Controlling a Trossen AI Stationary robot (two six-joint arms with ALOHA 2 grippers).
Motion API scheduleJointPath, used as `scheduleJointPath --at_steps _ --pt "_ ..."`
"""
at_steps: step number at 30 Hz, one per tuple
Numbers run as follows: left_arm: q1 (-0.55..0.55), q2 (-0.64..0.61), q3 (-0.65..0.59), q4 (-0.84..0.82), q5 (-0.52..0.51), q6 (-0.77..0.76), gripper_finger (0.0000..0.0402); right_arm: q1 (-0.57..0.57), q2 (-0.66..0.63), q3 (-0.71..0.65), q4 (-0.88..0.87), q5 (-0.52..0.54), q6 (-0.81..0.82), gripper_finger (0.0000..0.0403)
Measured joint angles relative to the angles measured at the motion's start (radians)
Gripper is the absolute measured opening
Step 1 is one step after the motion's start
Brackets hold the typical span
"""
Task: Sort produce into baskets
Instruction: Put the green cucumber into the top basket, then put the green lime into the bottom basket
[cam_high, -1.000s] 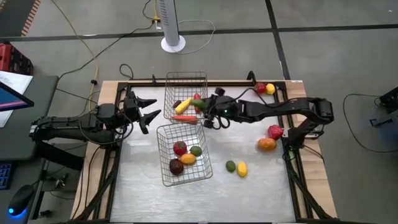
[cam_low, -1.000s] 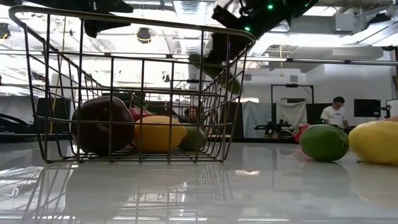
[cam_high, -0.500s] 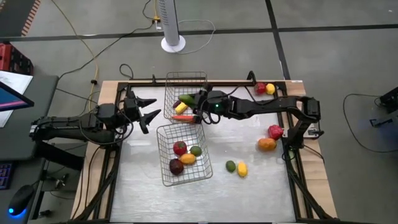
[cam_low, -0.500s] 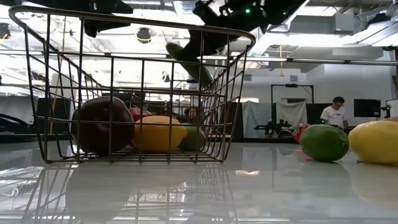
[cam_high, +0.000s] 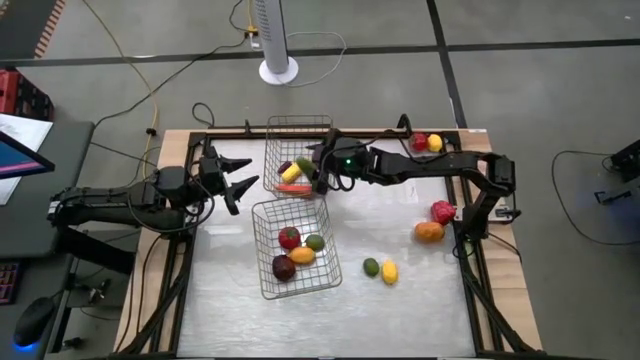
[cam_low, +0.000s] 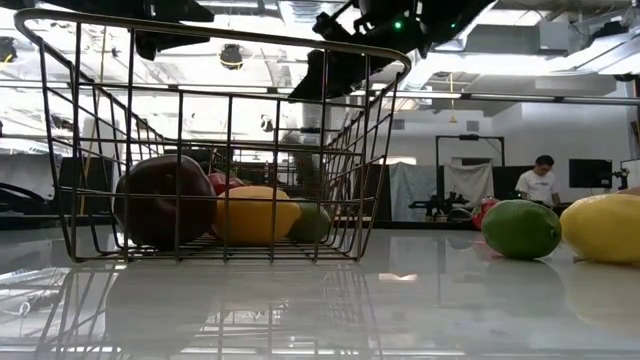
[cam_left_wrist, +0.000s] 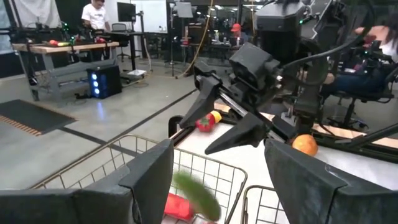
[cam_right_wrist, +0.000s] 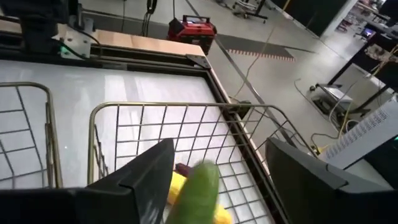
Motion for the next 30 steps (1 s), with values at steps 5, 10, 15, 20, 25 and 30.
scheduleJointPath --at_steps 5,10,15,20,25,30 --pt "0.0 0.0 0.0 -0.009 0.002 -0.001 0.0239 0.008 -0.034 0.001 -0.097 0.063 -0.036 0.0291" --pt "-0.001 -0.001 0.0 -0.045 0.003 0.002 0.0239 0.026 -0.127 0.027 -0.337 0.135 -0.003 0.0291" --pt "-0.002 -0.028 0.0 -0.071 0.004 0.0 0.0239 0.052 -0.207 0.022 -0.687 0.048 0.198 0.0291" --pt "-0.002 -0.056 0.0 -0.067 0.004 -0.013 0.0239 0.164 -0.25 -0.11 -0.758 0.036 0.361 0.0292" --pt "-0.002 -0.055 0.0 -0.095 0.022 -0.106 0.0239 0.322 -0.261 -0.215 -0.738 0.037 0.496 0.0292" --pt "-0.002 -0.052 0.0 -0.072 0.059 -0.124 0.0239 0.453 -0.265 -0.214 -0.735 0.035 0.579 0.0292"
